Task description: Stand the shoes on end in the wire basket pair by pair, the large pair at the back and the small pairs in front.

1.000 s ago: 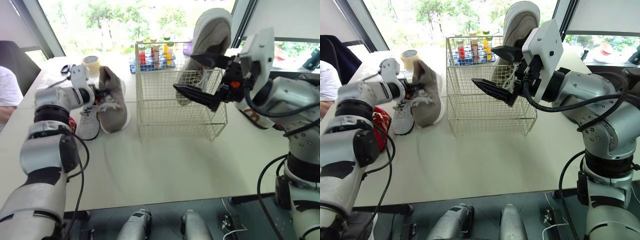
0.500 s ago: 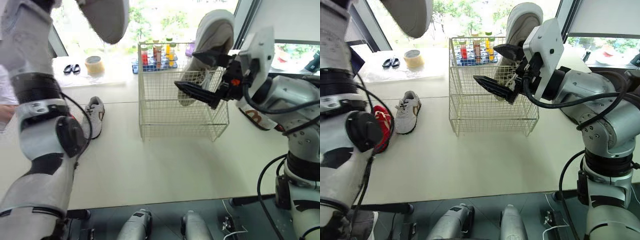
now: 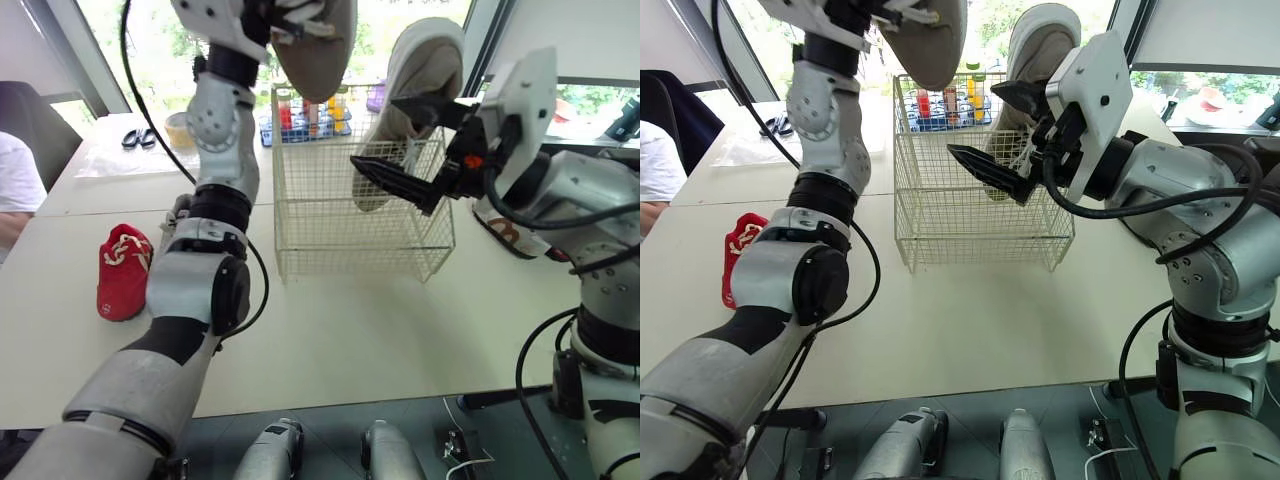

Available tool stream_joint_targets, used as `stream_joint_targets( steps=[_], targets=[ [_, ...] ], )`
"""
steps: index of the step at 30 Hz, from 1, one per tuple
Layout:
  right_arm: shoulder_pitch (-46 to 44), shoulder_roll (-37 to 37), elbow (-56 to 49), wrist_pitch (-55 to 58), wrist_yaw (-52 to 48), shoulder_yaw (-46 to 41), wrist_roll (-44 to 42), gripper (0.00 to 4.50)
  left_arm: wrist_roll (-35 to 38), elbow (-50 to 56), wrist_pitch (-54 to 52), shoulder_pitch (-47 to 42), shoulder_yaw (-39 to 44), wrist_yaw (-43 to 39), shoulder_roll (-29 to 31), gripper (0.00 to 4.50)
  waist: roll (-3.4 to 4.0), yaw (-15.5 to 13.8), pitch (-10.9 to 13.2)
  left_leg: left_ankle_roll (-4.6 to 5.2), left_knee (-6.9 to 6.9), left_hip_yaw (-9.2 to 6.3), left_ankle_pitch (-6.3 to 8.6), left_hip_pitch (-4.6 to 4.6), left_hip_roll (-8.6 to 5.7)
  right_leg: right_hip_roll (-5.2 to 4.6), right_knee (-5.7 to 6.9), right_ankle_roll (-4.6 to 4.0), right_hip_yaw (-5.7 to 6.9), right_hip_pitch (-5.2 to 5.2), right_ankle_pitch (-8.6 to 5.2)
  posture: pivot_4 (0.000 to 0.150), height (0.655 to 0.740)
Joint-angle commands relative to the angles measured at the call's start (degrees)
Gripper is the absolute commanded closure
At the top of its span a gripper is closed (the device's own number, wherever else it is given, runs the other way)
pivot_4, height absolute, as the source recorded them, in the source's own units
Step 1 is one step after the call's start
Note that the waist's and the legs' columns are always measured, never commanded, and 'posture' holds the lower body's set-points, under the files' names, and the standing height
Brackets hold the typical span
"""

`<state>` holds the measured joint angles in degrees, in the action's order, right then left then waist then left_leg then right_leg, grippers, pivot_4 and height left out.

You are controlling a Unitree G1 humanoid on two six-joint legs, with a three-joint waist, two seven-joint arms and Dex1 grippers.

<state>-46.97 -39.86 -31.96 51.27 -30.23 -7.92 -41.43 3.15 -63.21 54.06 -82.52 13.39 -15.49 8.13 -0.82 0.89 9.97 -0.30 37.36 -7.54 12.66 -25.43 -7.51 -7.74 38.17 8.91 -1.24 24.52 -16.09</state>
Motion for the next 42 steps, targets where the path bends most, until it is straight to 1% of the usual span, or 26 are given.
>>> stream_joint_targets(
  steps=[1, 5, 9, 13, 16, 21, 22, 23, 24, 25, 26, 27, 28, 29, 30, 32, 33, 35, 36, 39, 41, 42],
  targets=[
    [-0.07, -0.83, -3.11, 0.76, 1.87, -2.58, -1.33, 0.00, -5.15, -1.16, 5.43, -0.22, -2.24, 7.08, 0.23, 3.90, 0.00, -0.04, 0.00, 0.00, 0.00, 0.00, 0.00, 0.00, 0.00, 0.00, 0.00, 0.00, 0.00, 0.00, 0.00, 0.150, 0.7400],
    [-0.02, -1.01, -3.98, 1.70, 3.18, -3.07, -1.92, 0.00, -8.12, -3.77, 6.20, 1.74, -4.35, 11.31, -0.35, 3.90, 0.00, -0.10, 0.00, 0.01, 0.02, 0.00, 0.00, 0.01, -0.01, 0.01, 0.03, 0.00, 0.00, -0.01, 0.00, 0.150, 0.7400],
    [-0.05, -1.12, -4.98, 2.70, 4.63, -3.21, -2.55, 0.00, -10.13, -6.34, 6.16, 6.43, -6.12, 13.45, -1.86, 3.90, 0.00, -0.13, -0.02, 0.01, 0.04, 0.00, 0.00, 0.01, -0.02, 0.00, 0.04, 0.00, 0.00, -0.02, 0.00, 0.150, 0.7400],
    [-0.58, -1.53, -5.54, 3.75, 5.48, -3.71, -3.97, 0.00, -11.75, -7.59, 4.93, 8.02, -7.52, 15.71, -2.02, 3.90, 0.00, -0.06, -0.01, 0.02, 0.02, -0.01, 0.00, 0.00, -0.02, 0.01, 0.04, 0.00, 0.00, -0.01, 0.00, 0.150, 0.7400],
    [-0.36, -2.27, -5.45, 3.89, 5.69, -3.90, -4.21, 0.00, -10.99, -8.16, 3.41, 8.51, -7.71, 14.64, -2.71, 3.90, 0.00, -0.04, -0.01, 0.02, 0.00, 0.00, 0.01, 0.00, -0.02, 0.00, 0.04, 0.00, 0.00, 0.01, 0.00, 0.150, 0.7400],
    [0.26, -2.53, -5.69, 3.75, 6.28, -4.06, -4.93, 0.00, -5.46, -7.54, -0.67, 9.91, -5.44, 7.59, -4.09, 3.90, 0.00, -0.18, -0.02, 0.03, 0.03, -0.01, 0.01, 0.00, -0.02, 0.00, 0.03, 0.00, 0.01, -0.01, 0.00, 0.150, 0.7400],
    [0.35, -2.56, -5.69, 3.65, 6.33, -3.96, -4.94, 0.00, -4.33, -7.14, -1.27, 10.39, -4.96, 6.24, -4.21, 2.88, 0.00, -0.16, -0.02, 0.04, 0.04, -0.01, 0.02, 0.00, -0.02, 0.00, 0.03, 0.00, 0.00, -0.02, 0.00, 0.150, 0.7400],
    [0.41, -2.59, -5.69, 3.57, 6.38, -3.88, -4.96, 0.00, -3.52, -6.81, -1.63, 10.71, -4.67, 5.20, -4.28, 2.52, 0.01, -0.16, -0.02, 0.05, 0.04, 0.00, 0.02, 0.01, -0.02, -0.01, 0.03, 0.00, 0.00, -0.03, 0.00, 0.150, 0.7400],
    [0.51, -2.67, -5.69, 3.40, 6.28, -3.72, -4.84, 0.00, -2.91, -6.26, -1.75, 11.36, -4.57, 4.13, -4.38, 1.96, 0.01, -0.16, -0.03, 0.04, 0.04, 0.00, 0.02, 0.01, -0.02, -0.01, 0.03, 0.00, 0.00, -0.03, 0.00, 0.150, 0.7400],
    [0.57, -2.73, -5.66, 3.27, 6.20, -3.60, -4.77, 0.00, -1.87, -5.59, -2.30, 12.05, -4.34, 2.46, -4.62, 1.50, 0.01, -0.17, -0.04, 0.04, 0.04, -0.01, 0.02, 0.02, -0.02, 0.00, 0.04, 0.00, 0.01, -0.03, 0.00, 0.150, 0.7400],
    [0.66, -2.78, -5.68, 3.13, 6.10, -3.44, -4.67, 0.00, -0.43, -3.87, -2.68, 13.55, -4.22, 0.28, -4.67, 0.92, 0.02, -0.16, -0.07, 0.04, 0.05, -0.01, 0.02, 0.03, -0.02, 0.00, 0.05, 0.00, 0.01, -0.04, 0.00, 0.150, 0.7400],
    [0.72, -2.80, -5.69, 3.03, 6.04, -3.34, -4.62, 0.00, 0.69, -2.41, -3.08, 14.69, -4.15, -1.37, -4.70, 0.42, 0.03, -0.17, -0.09, 0.04, 0.06, -0.01, 0.02, 0.04, -0.01, 0.00, 0.05, 0.00, 0.00, -0.05, 0.00, 0.150, 0.7400],
    [0.84, -2.85, -5.78, 2.99, 6.01, -3.38, -4.70, 0.00, 2.83, 1.08, -4.28, 16.83, -4.00, -3.89, -4.60, 0.03, 0.04, -0.19, -0.10, 0.04, 0.07, -0.01, 0.02, 0.06, -0.01, 0.00, 0.06, 0.00, 0.01, -0.08, 0.00, 0.150, 0.7400],
    [0.94, -2.89, -5.85, 2.95, 5.99, -3.43, -4.77, 0.00, 4.33, 3.81, -5.33, 18.39, -3.94, -5.58, -4.51, 0.03, 0.04, -0.19, -0.11, 0.04, 0.07, -0.02, 0.02, 0.06, -0.01, 0.00, 0.05, 0.00, 0.01, -0.08, 0.00, 0.150, 0.7400],
    [1.08, -3.01, -5.88, 2.93, 5.93, -3.56, -4.82, 0.00, 6.64, 9.03, -8.57, 21.10, -4.43, -8.65, -4.02, 0.03, 0.04, -0.17, -0.11, 0.04, 0.08, -0.02, 0.02, 0.06, -0.01, 0.00, 0.06, 0.00, 0.00, -0.08, 0.00, 0.150, 0.7400],
    [1.31, -3.19, -5.84, 2.89, 5.86, -3.85, -4.91, 0.00, 9.01, 17.75, -13.13, 25.44, -5.27, -11.48, -2.89, 0.03, 0.05, 0.05, -0.12, 0.04, 0.09, -0.02, 0.02, 0.06, 0.00, 0.00, 0.05, 0.00, -0.01, -0.08, 0.00, 0.150, 0.7400],
    [1.46, -3.34, -5.72, 2.79, 5.72, -3.94, -4.87, 0.00, 11.44, 23.72, -18.83, 28.10, -5.44, -13.02, -1.82, 0.03, 0.05, 0.07, -0.12, 0.04, 0.07, -0.03, 0.02, 0.06, 0.01, 0.01, 0.05, 0.00, -0.01, -0.07, 0.00, 0.150, 0.7400],
    [1.76, -3.60, -5.47, 2.51, 5.42, -4.11, -4.82, 0.00, 14.21, 31.78, -26.36, 31.50, -5.60, -14.24, -0.35, 0.03, 0.05, 0.16, -0.12, 0.04, 0.07, -0.04, 0.02, 0.05, 0.04, 0.03, 0.05, -0.01, -0.02, -0.06, 0.00, 0.150, 0.7400],
    [1.88, -3.69, -5.22, 2.36, 5.25, -4.08, -4.76, 0.00, 16.96, 37.98, -33.73, 34.11, -6.28, -16.38, 1.87, 0.03, 0.05, 0.11, -0.12, 0.04, 0.06, -0.04, 0.02, 0.05, 0.04, 0.02, 0.05, -0.01, -0.02, -0.06, 0.00, 0.150, 0.7400],
    [2.11, -3.84, -4.41, 1.88, 4.77, -4.01, -4.74, 0.00, 23.96, 51.48, -51.19, 39.96, -7.87, -21.10, 7.65, 0.03, 0.05, 0.27, -0.12, 0.04, 0.06, -0.05, 0.02, 0.05, 0.04, 0.03, 0.04, -0.01, -0.03, -0.06, 0.00, 0.150, 0.7400],
    [2.34, -4.06, -4.01, 1.50, 4.39, -4.10, -4.62, 0.00, 27.20, 57.13, -58.69, 42.35, -8.38, -22.80, 10.32, 0.03, 0.08, 0.09, -0.14, 0.04, 0.05, -0.06, 0.02, 0.06, 0.05, 0.03, 0.04, -0.01, -0.04, -0.05, 0.00, 0.150, 0.7400],
    [3.00, -4.77, -3.62, 1.40, 4.17, -4.66, -4.19, 0.00, 30.76, 60.37, -64.04, 43.02, -7.20, -23.10, 12.49, 0.03, 0.08, -0.06, -0.14, 0.04, 0.06, -0.07, 0.02, 0.06, 0.04, 0.04, 0.03, -0.01, -0.03, -0.07, 0.00, 0.150, 0.7400]
  ],
)
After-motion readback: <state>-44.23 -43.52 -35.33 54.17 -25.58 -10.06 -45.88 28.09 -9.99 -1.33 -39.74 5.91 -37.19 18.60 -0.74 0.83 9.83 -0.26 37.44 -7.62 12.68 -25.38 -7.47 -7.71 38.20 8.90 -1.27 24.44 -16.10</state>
